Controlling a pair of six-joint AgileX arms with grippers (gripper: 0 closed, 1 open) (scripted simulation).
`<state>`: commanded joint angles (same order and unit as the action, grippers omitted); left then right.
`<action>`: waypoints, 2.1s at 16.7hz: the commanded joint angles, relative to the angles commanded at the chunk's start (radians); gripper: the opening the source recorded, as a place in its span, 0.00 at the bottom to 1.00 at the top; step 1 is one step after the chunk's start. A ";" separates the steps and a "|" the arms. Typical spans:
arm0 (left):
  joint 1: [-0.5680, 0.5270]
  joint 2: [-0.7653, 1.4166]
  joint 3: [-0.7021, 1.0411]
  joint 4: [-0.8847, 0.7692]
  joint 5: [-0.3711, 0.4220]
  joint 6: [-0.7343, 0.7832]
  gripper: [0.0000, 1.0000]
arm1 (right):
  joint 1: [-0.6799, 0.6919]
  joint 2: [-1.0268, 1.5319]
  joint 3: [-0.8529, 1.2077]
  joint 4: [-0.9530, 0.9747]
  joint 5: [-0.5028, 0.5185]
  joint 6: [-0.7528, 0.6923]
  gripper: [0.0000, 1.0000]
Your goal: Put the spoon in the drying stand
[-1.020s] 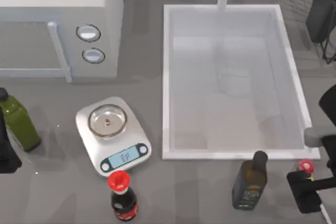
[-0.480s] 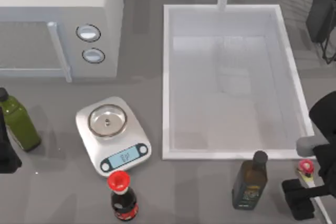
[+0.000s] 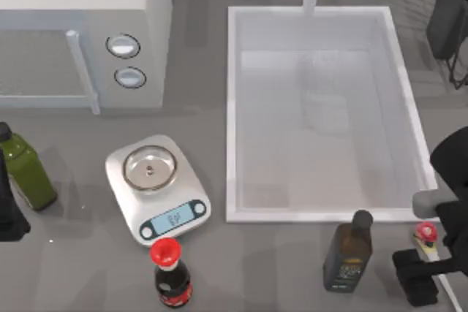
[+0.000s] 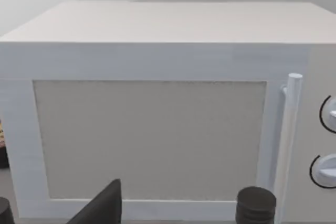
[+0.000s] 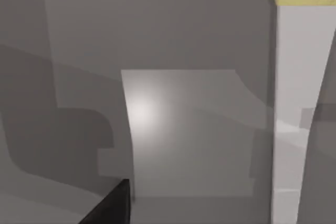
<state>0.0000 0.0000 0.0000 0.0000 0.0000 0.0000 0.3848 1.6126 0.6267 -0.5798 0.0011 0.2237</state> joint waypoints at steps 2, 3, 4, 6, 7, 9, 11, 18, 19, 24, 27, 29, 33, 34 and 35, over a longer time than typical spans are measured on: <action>0.000 0.000 0.000 0.000 0.000 0.000 1.00 | 0.000 0.000 0.000 0.000 0.000 0.000 0.55; 0.000 0.000 0.000 0.000 0.000 0.000 1.00 | 0.000 0.000 0.000 0.000 0.000 0.000 0.47; 0.000 0.000 0.000 0.000 0.000 0.000 1.00 | 0.000 0.000 0.000 0.000 0.000 0.000 0.40; 0.000 0.000 0.000 0.000 0.000 0.000 1.00 | 0.000 0.000 0.000 0.000 0.000 0.000 0.25; 0.000 0.000 0.000 0.000 0.000 0.000 1.00 | 0.000 0.000 0.000 0.000 0.000 0.000 0.17; 0.000 0.000 0.000 0.000 0.000 0.000 1.00 | 0.000 0.000 0.000 0.000 0.000 0.000 0.02; 0.000 0.000 0.000 0.000 0.000 0.000 1.00 | 0.000 0.000 0.000 0.000 0.000 0.000 0.00; 0.000 0.000 0.000 0.000 0.000 0.000 1.00 | 0.005 -0.094 0.017 -0.135 -0.005 0.006 0.00; 0.000 0.000 0.000 0.000 0.000 0.000 1.00 | 0.005 -0.094 0.019 -0.137 -0.005 0.006 0.00; 0.000 0.000 0.000 0.000 0.000 0.000 1.00 | 0.001 -0.101 0.150 -0.301 -0.004 0.000 0.00; 0.000 0.000 0.000 0.000 0.000 0.000 1.00 | -0.001 -0.117 0.306 -0.516 -0.013 -0.001 0.00; 0.000 0.000 0.000 0.000 0.000 0.000 1.00 | 0.002 -0.142 0.443 -0.684 -0.015 -0.002 0.00; 0.000 0.000 0.000 0.000 0.000 0.000 1.00 | 0.002 -0.216 0.647 -0.915 -0.006 -0.006 0.00; 0.000 0.000 0.000 0.000 0.000 0.000 1.00 | -0.002 -0.234 0.676 -0.950 -0.005 -0.007 0.00; 0.000 0.000 0.000 0.000 0.000 0.000 1.00 | -0.005 -0.248 0.695 -0.974 -0.004 -0.008 0.00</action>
<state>0.0000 0.0000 0.0000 0.0000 0.0000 0.0000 0.3797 1.3648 1.3218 -1.5534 -0.0033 0.2160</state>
